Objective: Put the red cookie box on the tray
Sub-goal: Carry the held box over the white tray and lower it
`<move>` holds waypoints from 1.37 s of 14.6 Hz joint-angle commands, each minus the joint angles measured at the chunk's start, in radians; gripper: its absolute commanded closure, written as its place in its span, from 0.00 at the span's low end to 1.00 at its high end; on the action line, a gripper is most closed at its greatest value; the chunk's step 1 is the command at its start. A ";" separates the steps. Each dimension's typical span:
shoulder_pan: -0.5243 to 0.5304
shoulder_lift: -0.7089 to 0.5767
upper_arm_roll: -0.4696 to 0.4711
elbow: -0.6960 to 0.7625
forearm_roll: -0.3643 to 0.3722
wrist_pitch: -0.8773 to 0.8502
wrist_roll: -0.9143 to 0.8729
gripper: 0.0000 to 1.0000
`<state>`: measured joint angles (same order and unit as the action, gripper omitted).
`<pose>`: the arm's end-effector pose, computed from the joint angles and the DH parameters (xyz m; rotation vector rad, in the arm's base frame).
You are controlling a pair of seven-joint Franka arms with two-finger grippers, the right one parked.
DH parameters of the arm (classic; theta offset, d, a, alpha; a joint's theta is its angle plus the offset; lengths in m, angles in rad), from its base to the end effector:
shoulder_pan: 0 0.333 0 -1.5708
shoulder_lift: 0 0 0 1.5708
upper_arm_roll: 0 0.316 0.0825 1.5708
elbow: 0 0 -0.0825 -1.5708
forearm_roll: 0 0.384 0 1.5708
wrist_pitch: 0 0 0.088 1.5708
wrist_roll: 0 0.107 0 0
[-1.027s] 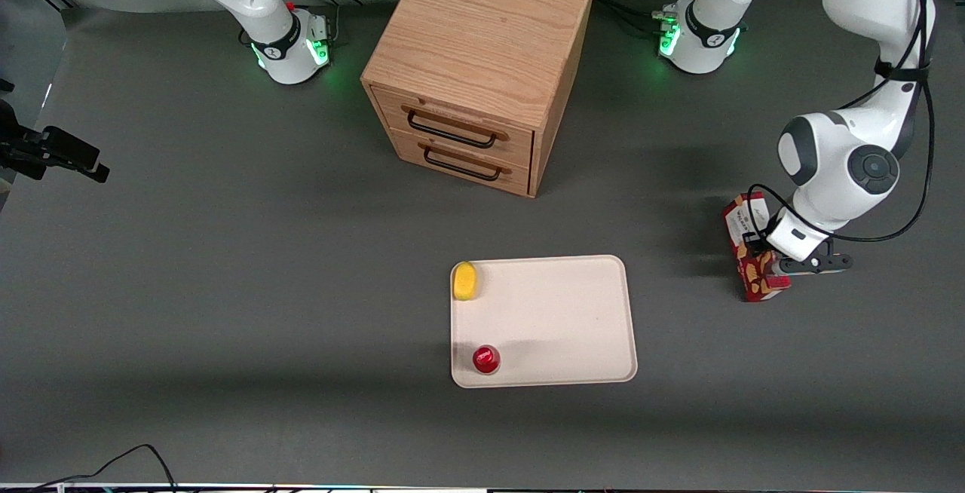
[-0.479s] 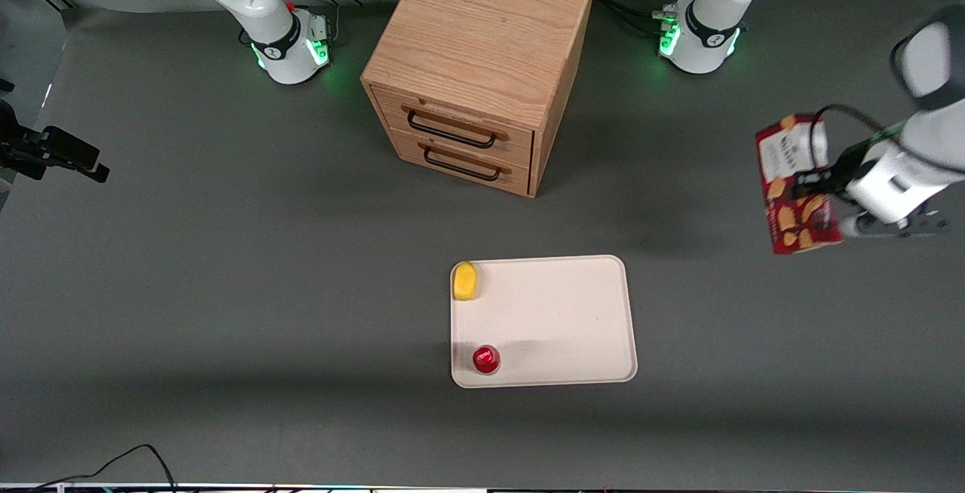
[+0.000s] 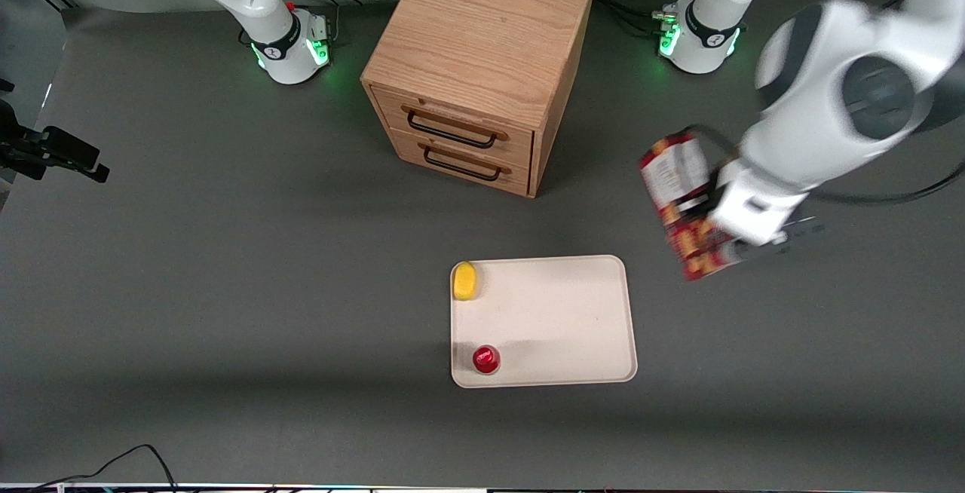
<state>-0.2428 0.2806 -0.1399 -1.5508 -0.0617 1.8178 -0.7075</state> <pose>0.6002 -0.2369 0.4883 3.0162 0.5262 -0.0926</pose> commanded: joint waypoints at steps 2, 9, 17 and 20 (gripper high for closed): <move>-0.026 0.182 -0.061 0.047 0.025 0.260 -0.254 1.00; -0.036 0.396 -0.061 0.044 0.316 0.474 -0.328 1.00; -0.041 0.460 -0.063 0.043 0.362 0.578 -0.328 1.00; -0.038 0.457 -0.063 0.043 0.361 0.575 -0.320 0.00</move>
<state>-0.2743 0.7314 -0.2044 -1.5334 0.2813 2.3918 -1.0139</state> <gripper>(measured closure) 0.762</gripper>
